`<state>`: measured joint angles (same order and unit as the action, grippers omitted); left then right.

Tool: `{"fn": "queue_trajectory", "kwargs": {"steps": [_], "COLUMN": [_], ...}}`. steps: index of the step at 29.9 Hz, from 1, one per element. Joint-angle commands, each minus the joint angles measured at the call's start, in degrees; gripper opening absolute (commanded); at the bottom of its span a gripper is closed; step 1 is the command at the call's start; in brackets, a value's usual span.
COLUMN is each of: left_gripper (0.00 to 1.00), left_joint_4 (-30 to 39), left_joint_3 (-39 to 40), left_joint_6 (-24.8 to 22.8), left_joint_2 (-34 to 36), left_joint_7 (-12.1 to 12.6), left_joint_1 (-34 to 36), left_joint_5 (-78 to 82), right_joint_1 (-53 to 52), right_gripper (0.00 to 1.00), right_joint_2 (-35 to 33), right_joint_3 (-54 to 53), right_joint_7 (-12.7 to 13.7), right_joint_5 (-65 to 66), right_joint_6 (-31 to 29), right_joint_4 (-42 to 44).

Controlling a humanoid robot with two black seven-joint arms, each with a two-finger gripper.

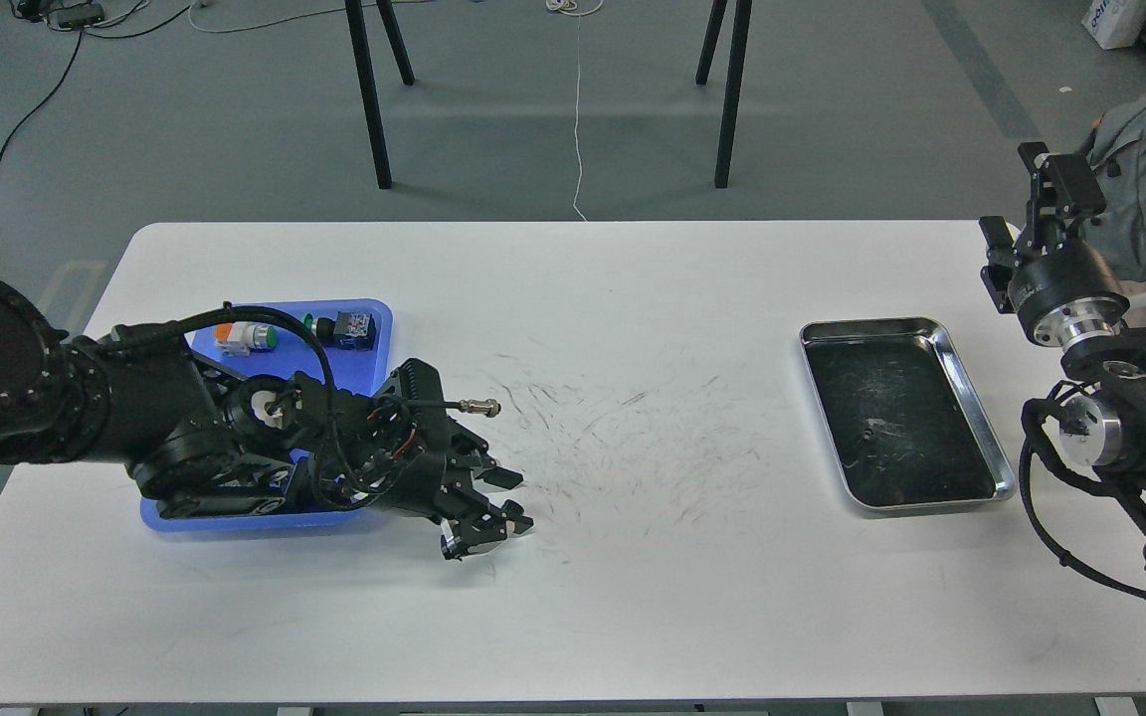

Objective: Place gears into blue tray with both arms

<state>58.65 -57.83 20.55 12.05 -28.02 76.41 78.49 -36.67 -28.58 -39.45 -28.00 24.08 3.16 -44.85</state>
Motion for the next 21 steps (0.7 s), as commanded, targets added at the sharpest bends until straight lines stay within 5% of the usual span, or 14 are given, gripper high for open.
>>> {"fn": "queue_trajectory", "kwargs": {"steps": [1,16,21], "left_gripper": [0.52,0.45,0.35], "left_joint_4": [-0.02,0.77,0.68], "left_joint_3": [0.0,-0.09,-0.18], "left_joint_6": [0.1,0.45,0.45], "left_joint_2": [0.08,0.43,0.6], "left_joint_7": [0.02,0.02,0.02], "left_joint_1": [-0.38,-0.21,0.06], "left_joint_5": [-0.01,0.7,0.7], "right_joint_1": [0.02,0.1,0.1], "right_gripper": [0.96,0.96,0.96], "right_joint_2": [0.02,0.02,0.02], "right_joint_3": [0.08,0.52,0.52], "right_joint_7": [0.0,0.0,0.0], "right_joint_5": [0.09,0.44,0.44], "right_joint_6": [0.01,0.01,0.09], "right_joint_4": [0.02,0.28,0.29]}}
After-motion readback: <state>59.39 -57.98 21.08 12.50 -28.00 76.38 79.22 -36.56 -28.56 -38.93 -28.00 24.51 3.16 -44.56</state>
